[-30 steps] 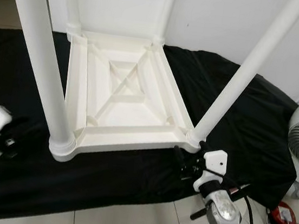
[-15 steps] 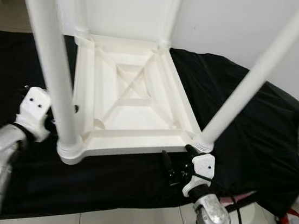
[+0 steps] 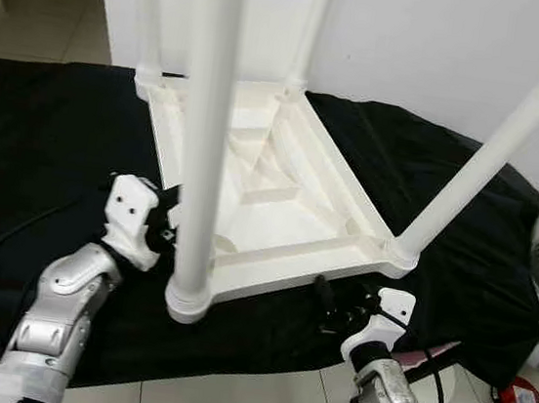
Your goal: Building children table
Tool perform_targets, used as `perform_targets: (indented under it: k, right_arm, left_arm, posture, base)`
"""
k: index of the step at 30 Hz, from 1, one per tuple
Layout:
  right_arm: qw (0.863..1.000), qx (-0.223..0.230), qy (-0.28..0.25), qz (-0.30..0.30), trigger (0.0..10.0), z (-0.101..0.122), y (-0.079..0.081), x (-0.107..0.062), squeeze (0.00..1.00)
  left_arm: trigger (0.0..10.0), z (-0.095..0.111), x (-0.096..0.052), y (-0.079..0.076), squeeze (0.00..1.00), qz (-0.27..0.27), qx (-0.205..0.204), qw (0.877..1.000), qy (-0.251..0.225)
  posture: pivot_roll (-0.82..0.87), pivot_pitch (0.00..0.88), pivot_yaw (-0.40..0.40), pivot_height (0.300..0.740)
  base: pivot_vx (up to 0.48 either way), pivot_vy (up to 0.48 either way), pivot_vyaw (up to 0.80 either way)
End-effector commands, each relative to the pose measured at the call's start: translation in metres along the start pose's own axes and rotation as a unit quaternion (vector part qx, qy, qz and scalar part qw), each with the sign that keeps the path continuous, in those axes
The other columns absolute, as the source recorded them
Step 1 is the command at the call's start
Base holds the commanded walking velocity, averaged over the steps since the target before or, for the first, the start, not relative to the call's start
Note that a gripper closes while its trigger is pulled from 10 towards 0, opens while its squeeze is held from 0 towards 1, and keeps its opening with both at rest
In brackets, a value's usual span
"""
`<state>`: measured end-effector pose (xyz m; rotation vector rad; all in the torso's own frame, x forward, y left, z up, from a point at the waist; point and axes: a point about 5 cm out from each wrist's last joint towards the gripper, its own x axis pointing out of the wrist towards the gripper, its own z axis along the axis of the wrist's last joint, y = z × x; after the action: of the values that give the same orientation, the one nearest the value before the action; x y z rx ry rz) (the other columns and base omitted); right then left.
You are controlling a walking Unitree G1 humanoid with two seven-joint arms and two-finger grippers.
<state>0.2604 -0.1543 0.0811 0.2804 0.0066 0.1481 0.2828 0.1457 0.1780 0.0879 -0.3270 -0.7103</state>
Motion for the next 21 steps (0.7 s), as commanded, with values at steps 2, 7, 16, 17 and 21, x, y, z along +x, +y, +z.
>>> perform_targets:
  k: [2, 7, 16, 17, 21]
  right_arm:
    - [0.999, 0.033, 0.003, 0.015, 10.0, 0.003, 0.007, 0.016, 0.0]
    - [1.0, 0.027, -0.003, 0.003, 10.0, 0.01, -0.002, 0.027, 0.0]
    - [0.997, 0.011, -0.036, -0.068, 10.0, 0.019, -0.013, 0.023, 0.0]
    - [0.995, 0.018, -0.041, -0.086, 10.0, 0.019, -0.014, 0.022, 0.0]
    - [0.99, 0.038, -0.068, -0.118, 10.0, 0.019, -0.016, 0.017, 0.0]
  left_arm:
    - [10.0, 0.013, 0.011, -0.037, 0.0, -0.129, -0.028, 0.99, -0.042]
    - [10.0, 0.034, 0.013, -0.052, 0.0, -0.17, -0.05, 0.98, -0.093]
    - [10.0, 0.044, 0.018, -0.06, 0.0, -0.19, -0.071, 0.971, -0.128]
    - [10.0, 0.045, 0.02, -0.061, 0.0, -0.192, -0.073, 0.97, -0.132]
    - [10.0, 0.045, 0.026, -0.064, 0.0, -0.204, -0.081, 0.967, -0.133]
  posture:
    - [0.06, 0.046, -0.079, 0.74]
    - [0.07, 0.05, -0.079, 0.74]
    - [0.07, 0.063, -0.101, 0.74]
    - [0.07, 0.067, -0.101, 0.74]
    - [0.06, 0.077, -0.099, 0.74]
  base:
    - [0.0, 0.0, 0.0]
    - [0.0, 0.0, 0.0]
    - [0.0, 0.0, 0.0]
    - [0.0, 0.0, 0.0]
    - [0.0, 0.0, 0.0]
